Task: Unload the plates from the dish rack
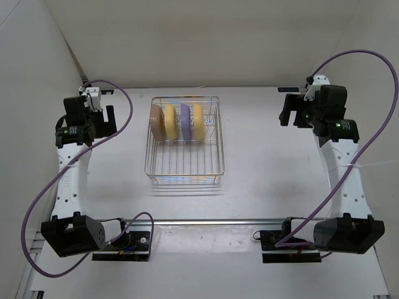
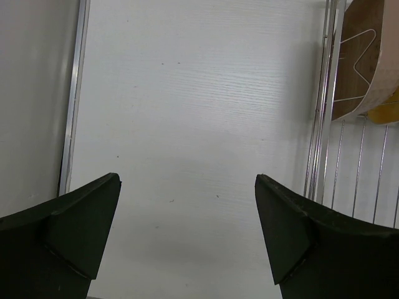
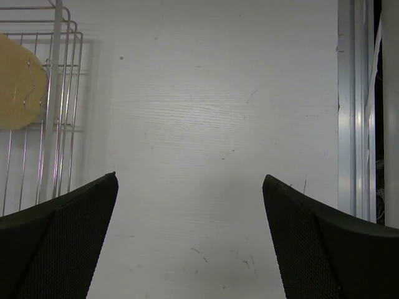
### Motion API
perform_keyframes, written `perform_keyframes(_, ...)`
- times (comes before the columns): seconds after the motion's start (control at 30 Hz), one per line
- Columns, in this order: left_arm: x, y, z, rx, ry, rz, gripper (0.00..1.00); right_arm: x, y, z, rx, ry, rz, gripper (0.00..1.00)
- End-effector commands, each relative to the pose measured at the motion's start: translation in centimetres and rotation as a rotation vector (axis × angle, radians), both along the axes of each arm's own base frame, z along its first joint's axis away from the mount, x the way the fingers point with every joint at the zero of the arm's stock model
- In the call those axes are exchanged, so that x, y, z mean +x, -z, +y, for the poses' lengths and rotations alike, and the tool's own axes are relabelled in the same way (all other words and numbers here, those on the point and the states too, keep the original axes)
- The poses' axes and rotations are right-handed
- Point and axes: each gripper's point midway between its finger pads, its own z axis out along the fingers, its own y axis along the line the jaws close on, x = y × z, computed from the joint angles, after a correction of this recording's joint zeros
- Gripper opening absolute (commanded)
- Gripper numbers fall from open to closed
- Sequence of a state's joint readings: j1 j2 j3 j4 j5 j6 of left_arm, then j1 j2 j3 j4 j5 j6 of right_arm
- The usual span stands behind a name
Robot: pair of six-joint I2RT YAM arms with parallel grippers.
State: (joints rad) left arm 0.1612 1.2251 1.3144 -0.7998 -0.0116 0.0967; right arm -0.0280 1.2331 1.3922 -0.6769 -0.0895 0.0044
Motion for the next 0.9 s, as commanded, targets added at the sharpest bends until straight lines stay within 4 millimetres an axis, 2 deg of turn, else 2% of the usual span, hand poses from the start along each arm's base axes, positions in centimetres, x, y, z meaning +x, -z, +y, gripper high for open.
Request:
perform_keyframes(0.0, -0.2, -0.4, 0.1, 0.010, -0.013, -0.017, 1.00, 0.1, -2.1, 0.1, -0.006, -0.018, -0.089, 1.00)
perform_keyframes(0.27, -0.2, 0.2, -0.1, -0.005, -0.013, -0.011, 1.00, -0.5, -0.9, 0.3, -0.030, -0.059, -0.071, 1.00)
perform_keyframes(0.37, 0.3, 0.4, -0.7, -0.031, 0.020, -0.013, 1.00, -0.7, -0.8, 0.3, -0.038, -0.063, -0.072, 1.00)
perform_keyframes(0.47, 0.5, 0.6, -2.6, -0.085, 0.119, -0.005, 1.00, -0.8, -0.4, 0.3, -0.045, -0.068, -0.065, 1.00)
perform_keyframes(0.6, 2.1, 0.5, -3.9, -0.127, 0.234, -0.020, 1.00, -1.6, -0.4, 0.2, -0.076, -0.087, -0.075, 1.00)
perform_keyframes(0.63, 2.9, 0.1, -4.7, -0.179, 0.299, -0.032, 1.00, -1.7, 0.1, 0.3, -0.081, -0.102, -0.065, 1.00)
perform_keyframes(0.67, 3.4, -0.1, -5.0, -0.212, 0.327, -0.039, 1.00, -1.9, -0.3, 0.3, -0.082, -0.101, -0.076, 1.00)
perform_keyframes(0.7, 3.9, -1.4, -6.3, -0.281, 0.410, -0.071, 1.00, -2.0, 0.3, 0.3, -0.081, -0.102, -0.064, 1.00)
perform_keyframes(0.73, 4.3, -1.6, -6.6, -0.318, 0.442, -0.078, 1.00, -2.0, 0.7, 0.3, -0.080, -0.102, -0.054, 1.00)
perform_keyframes(0.77, 5.2, -0.7, -6.3, -0.362, 0.451, -0.057, 1.00, -2.0, 0.7, 0.3, -0.080, -0.102, -0.054, 1.00)
perform_keyframes(0.8, 5.6, -1.3, -7.6, -0.430, 0.521, -0.073, 1.00, -2.1, 1.0, 0.3, -0.079, -0.103, -0.045, 1.00)
perform_keyframes(0.87, 7.3, -1.1, -7.4, -0.499, 0.561, -0.070, 1.00, -2.0, 1.7, 0.3, -0.078, -0.103, -0.027, 1.00)
